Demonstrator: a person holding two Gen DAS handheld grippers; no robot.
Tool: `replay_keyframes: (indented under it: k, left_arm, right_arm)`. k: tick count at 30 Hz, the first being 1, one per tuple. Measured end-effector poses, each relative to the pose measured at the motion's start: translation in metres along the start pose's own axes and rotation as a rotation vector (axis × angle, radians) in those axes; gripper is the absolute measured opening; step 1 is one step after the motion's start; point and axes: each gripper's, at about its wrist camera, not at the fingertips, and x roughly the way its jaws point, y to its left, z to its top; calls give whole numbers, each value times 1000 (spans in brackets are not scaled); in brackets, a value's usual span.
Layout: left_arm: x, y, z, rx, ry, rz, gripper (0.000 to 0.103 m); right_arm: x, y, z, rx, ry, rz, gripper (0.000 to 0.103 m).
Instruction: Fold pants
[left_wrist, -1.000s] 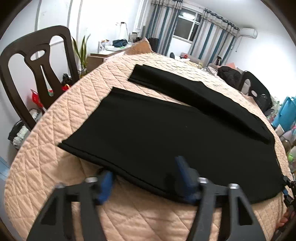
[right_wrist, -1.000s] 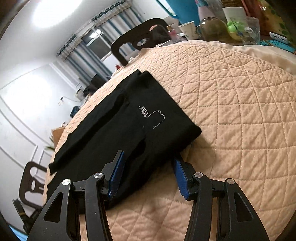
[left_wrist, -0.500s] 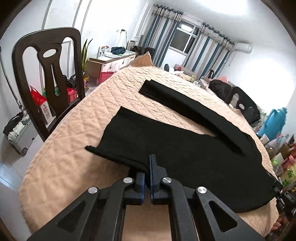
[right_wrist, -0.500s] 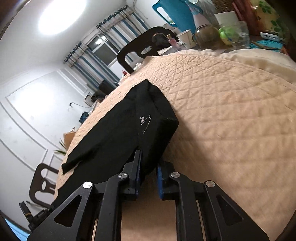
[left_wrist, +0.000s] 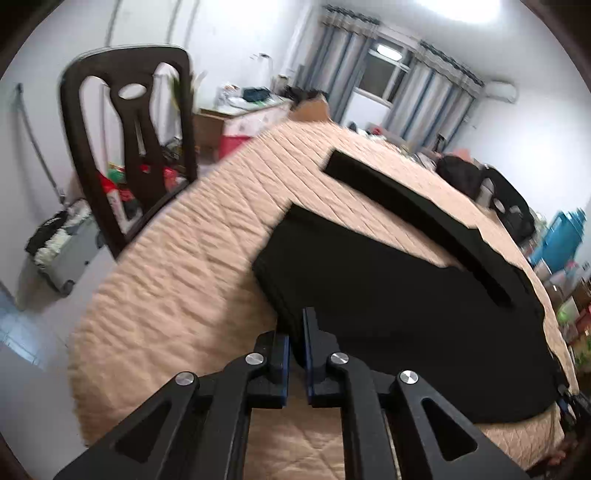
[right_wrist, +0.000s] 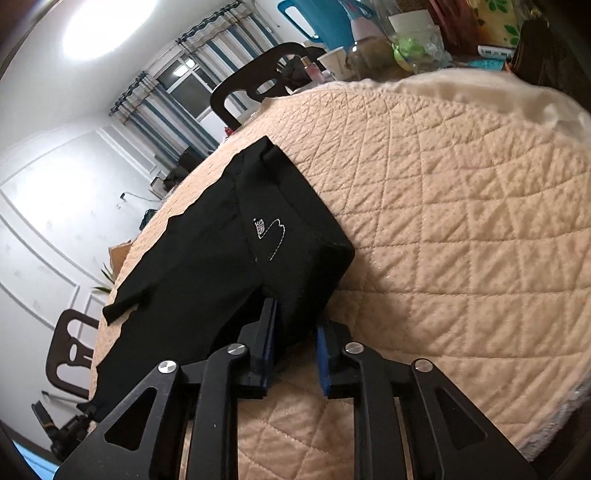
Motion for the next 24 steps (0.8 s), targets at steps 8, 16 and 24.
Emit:
replay_keyframes:
  k: [8,16,24]
  left_arm:
    - [-15,1,21,-25,-100,30,14]
    - [63,-38,13,146,88,-18,28]
    - [59,-44,32,183,25,5,36]
  right_arm:
    - [-37,6,12,-62,-180,-147,29]
    - [26,39,8,-251,-43,-135,29]
    - [19,47,19,-297,-85,-157,29]
